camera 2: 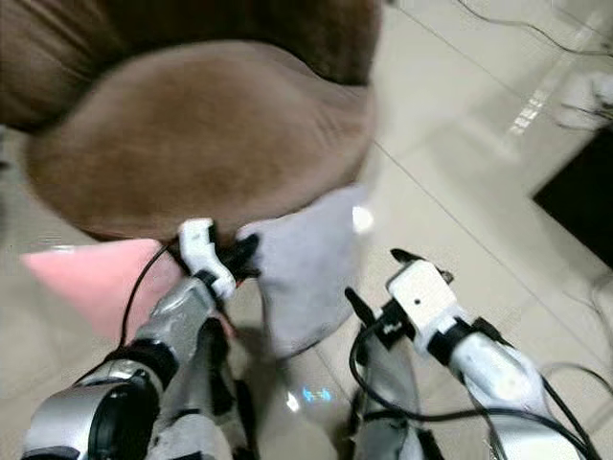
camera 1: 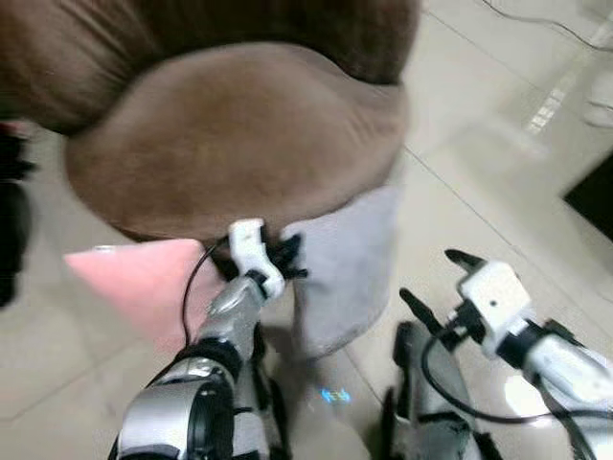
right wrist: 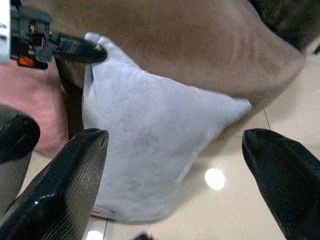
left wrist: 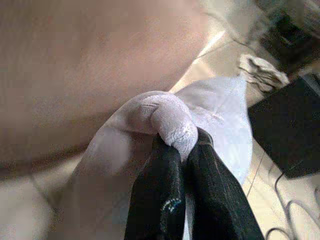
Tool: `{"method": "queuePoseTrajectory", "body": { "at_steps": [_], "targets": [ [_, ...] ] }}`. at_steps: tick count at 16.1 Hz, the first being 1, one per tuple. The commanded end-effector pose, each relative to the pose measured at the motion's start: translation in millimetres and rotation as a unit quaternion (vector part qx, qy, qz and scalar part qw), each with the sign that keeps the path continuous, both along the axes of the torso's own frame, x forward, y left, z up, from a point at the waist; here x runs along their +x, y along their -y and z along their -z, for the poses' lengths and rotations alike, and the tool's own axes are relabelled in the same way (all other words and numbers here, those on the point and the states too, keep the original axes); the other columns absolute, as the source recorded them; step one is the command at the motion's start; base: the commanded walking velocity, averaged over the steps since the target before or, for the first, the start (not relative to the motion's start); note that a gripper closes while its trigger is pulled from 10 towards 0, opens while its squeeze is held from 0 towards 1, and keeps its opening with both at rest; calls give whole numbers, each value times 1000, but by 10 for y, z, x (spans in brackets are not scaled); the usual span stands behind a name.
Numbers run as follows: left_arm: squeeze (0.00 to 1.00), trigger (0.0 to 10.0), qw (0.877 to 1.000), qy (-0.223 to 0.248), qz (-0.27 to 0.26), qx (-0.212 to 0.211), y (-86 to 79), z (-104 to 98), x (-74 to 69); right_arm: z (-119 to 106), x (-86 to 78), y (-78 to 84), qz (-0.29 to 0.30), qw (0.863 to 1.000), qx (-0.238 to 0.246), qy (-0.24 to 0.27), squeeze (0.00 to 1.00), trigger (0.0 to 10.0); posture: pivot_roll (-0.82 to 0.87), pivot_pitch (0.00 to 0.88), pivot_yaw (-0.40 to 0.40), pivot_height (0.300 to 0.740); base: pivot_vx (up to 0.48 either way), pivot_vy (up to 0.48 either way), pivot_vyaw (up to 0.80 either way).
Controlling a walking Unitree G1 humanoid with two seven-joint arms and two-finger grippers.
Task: Move the pillow to the sofa from floor
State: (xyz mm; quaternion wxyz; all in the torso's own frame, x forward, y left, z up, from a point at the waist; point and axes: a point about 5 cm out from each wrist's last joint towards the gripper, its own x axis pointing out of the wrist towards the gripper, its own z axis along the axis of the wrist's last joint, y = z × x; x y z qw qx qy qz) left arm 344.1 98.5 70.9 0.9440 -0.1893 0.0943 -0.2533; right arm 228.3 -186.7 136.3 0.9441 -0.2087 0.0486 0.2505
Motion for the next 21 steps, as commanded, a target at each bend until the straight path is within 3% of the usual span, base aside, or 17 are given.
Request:
{"method": "queuePoseTrajectory", "body": {
  "at_steps": [1,5,7,9,10,11,12,14,16,17,21],
  "targets": [
    [0,0,997,54,43,27,43,-154,43,113,44,52,31,999,-14,-11,0,10000,-100,132,121,546,0,0,0],
    [0,0,983,144,94,61,81,-457,81,184,291,134,121,991,51,-5,0,10000,-57,59,137,546,0,0,0],
    [0,0,980,163,84,71,51,-524,89,214,360,116,133,988,76,-3,0,10000,-44,53,138,546,0,0,0],
    [0,0,971,222,54,76,-32,-786,49,226,437,68,163,975,152,-7,0,10000,-20,1,125,546,0,0,0],
    [0,0,968,240,44,67,-53,-907,13,220,473,59,176,965,194,-10,149,10000,-18,0,123,546,0,0,0],
    [0,0,964,251,53,66,-57,-971,-38,190,507,38,175,955,238,-11,1000,10000,-15,0,119,546,0,0,0],
    [0,0,963,255,60,68,-57,-991,-62,171,521,27,172,951,257,-11,1000,10000,-15,0,119,546,0,0,0],
    [0,0,958,263,84,74,-88,-1031,-191,-39,658,8,169,903,395,10,1000,10000,-10,0,113,546,0,0,0],
    [0,0,957,266,93,75,-60,-1068,-273,-167,802,3,152,858,491,2,1000,10000,-4,0,108,546,0,0,0],
    [0,0,956,266,94,79,-46,-1084,-288,-158,849,-15,146,844,515,-19,1000,10000,3,0,103,546,0,0,0],
    [0,0,956,271,81,76,-50,-1195,-318,27,871,-43,164,854,488,-79,1000,10000,15,0,93,546,0,0,0]
  ]
}}
